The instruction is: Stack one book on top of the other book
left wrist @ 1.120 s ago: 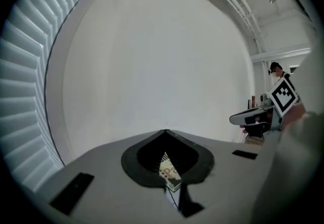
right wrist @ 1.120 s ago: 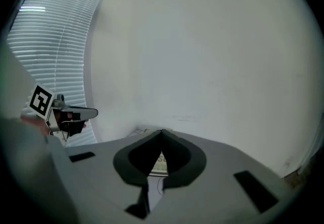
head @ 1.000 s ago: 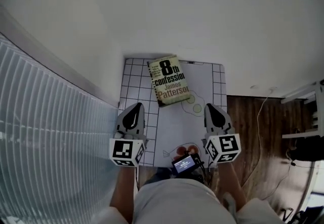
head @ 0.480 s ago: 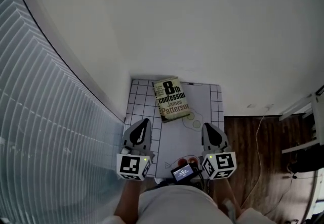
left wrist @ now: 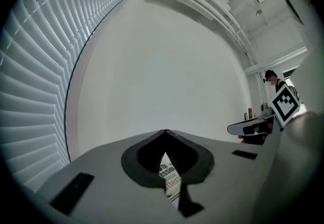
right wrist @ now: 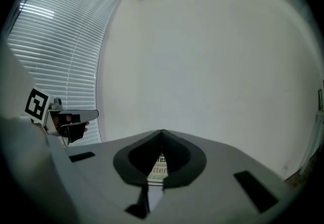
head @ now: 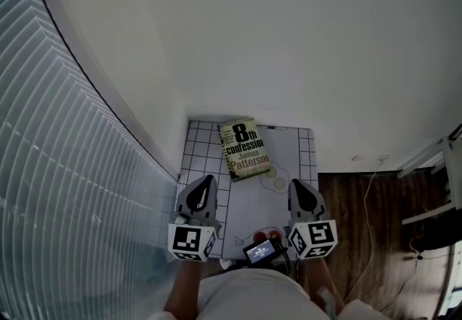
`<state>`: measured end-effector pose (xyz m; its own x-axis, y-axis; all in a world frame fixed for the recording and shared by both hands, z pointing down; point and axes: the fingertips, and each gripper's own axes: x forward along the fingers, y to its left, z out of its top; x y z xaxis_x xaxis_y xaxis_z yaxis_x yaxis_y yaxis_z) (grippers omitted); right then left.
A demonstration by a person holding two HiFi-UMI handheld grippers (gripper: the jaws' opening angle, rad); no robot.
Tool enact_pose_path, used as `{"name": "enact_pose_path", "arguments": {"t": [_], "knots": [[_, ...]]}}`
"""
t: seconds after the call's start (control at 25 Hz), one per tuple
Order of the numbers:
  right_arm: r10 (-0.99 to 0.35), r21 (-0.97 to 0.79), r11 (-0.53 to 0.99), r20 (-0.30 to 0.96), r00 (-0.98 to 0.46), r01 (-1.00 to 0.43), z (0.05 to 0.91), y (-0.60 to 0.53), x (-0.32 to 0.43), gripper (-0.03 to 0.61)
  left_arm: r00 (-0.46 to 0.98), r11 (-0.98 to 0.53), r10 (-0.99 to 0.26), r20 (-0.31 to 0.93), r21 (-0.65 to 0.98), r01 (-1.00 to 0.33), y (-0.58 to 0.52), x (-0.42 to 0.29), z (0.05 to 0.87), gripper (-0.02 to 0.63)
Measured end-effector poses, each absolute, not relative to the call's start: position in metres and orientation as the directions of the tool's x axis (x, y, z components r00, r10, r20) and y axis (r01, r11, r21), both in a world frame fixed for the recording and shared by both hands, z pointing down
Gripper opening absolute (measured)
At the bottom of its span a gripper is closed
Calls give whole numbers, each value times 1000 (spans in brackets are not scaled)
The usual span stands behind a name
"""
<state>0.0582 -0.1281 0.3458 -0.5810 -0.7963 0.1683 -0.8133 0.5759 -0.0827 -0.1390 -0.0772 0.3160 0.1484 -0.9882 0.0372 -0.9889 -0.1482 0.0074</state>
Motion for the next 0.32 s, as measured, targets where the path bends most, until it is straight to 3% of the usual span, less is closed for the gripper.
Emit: {"name": "enact_pose_path", "arguments": {"t": [0.32], "knots": [[-793,-83,581,165,-586,-810,349,-133,61,6,151,-151,-988,42,4,-988,-80,-135,321,8]]}}
